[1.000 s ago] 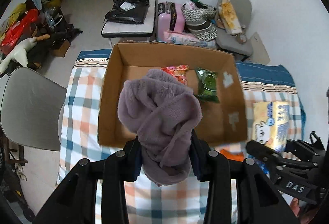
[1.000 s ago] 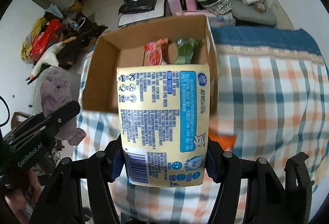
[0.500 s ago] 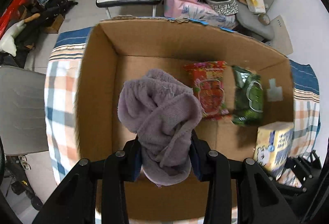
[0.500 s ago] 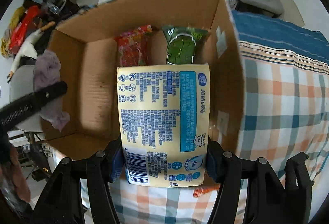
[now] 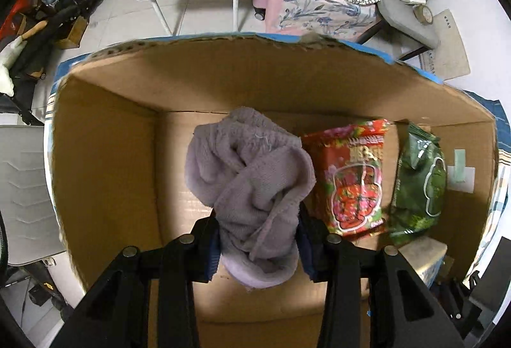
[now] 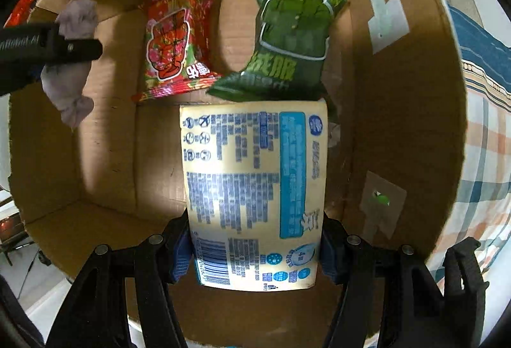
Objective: Organize soft objects
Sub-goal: 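Carry the cloth and carton into the box and open both tools, then lift both tools out of the box toward the remaining packets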
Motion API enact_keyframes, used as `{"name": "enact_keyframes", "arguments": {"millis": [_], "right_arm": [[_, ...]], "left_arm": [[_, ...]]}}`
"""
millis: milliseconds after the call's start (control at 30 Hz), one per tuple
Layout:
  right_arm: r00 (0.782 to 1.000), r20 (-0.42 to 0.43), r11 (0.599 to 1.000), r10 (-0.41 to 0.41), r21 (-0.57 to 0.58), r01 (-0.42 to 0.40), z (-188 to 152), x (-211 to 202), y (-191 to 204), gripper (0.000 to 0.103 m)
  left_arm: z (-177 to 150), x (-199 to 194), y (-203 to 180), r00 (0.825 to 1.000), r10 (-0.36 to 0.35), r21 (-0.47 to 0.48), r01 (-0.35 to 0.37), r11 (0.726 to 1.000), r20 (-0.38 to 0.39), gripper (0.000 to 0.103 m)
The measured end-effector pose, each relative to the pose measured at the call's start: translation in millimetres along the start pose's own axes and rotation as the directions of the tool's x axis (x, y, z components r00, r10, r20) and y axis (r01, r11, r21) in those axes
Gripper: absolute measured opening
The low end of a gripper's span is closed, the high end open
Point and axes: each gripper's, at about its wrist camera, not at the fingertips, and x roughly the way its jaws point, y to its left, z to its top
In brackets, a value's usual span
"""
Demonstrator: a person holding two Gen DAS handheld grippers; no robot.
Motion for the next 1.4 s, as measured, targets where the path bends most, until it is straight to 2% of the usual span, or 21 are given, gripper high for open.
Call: {"name": "enact_keyframes", "arguments": {"millis": [133, 267, 400, 533, 633, 667, 700, 767, 1000, 1400], "right_arm": [[0.999, -0.044, 0.999, 0.019, 0.026, -0.018, 5.3, 13.4, -2.7, 0.067], [0.999, -0.035, 0.999, 0.033, 0.036, -0.032, 8.6, 12.0, -3.6, 0.070], [0.999, -0.005, 0.999, 0.039, 0.037, -0.039, 10.5, -3.8, -1.8, 0.076], [0.998, 0.051, 0.999, 0.023, 0.025, -0.025, 12.1, -27.3, 5.1, 0.089], [0.996, 0.086, 1.000, 0.012, 0.022, -0.014, 8.9, -44.8, 8.2, 0.089], [0.995, 0.098, 1.000, 0.010, 0.024, -0.013, 7.8, -51.2, 8.7, 0.089], [0.994, 0.108, 1.000, 0.010, 0.025, -0.012, 5.7, -55.7, 8.8, 0.090], [0.991, 0.131, 1.000, -0.002, 0.028, -0.002, 3.2, -64.6, 10.2, 0.099], [0.979, 0.203, 0.999, -0.026, 0.028, 0.021, -37.0, -96.2, 5.7, 0.100], [0.935, 0.355, 1.000, -0.022, -0.004, 0.025, -118.5, -143.4, 17.3, 0.100]], "left_arm": [[6.8, 8.4, 5.7, 0.999, 0.000, -0.029, -0.002, 1.000, -0.041, 0.040], [5.9, 4.5, 12.4, 0.999, -0.026, -0.057, 0.024, 0.998, -0.037, 0.052], [-0.2, -12.3, 13.9, 0.999, -0.035, -0.067, 0.035, 0.997, 0.003, 0.059], [-15.7, -36.7, 14.2, 0.997, -0.036, -0.058, 0.040, 0.998, 0.061, 0.068], [-35.3, -55.4, 13.3, 0.993, -0.026, -0.045, 0.031, 0.999, 0.113, 0.071], [-45.2, -61.1, 13.1, 0.992, -0.021, -0.040, 0.026, 0.999, 0.124, 0.074], [-51.1, -64.1, 14.0, 0.991, -0.019, -0.039, 0.024, 0.999, 0.131, 0.086], [-67.1, -72.4, 14.7, 0.988, -0.004, -0.036, 0.010, 0.999, 0.156, 0.096], [-122.4, -106.2, 18.2, 0.966, 0.017, -0.061, -0.001, 0.998, 0.259, 0.097], [-211.5, -164.2, 9.8, 0.911, 0.052, -0.082, -0.020, 0.996, 0.408, 0.097]]}}
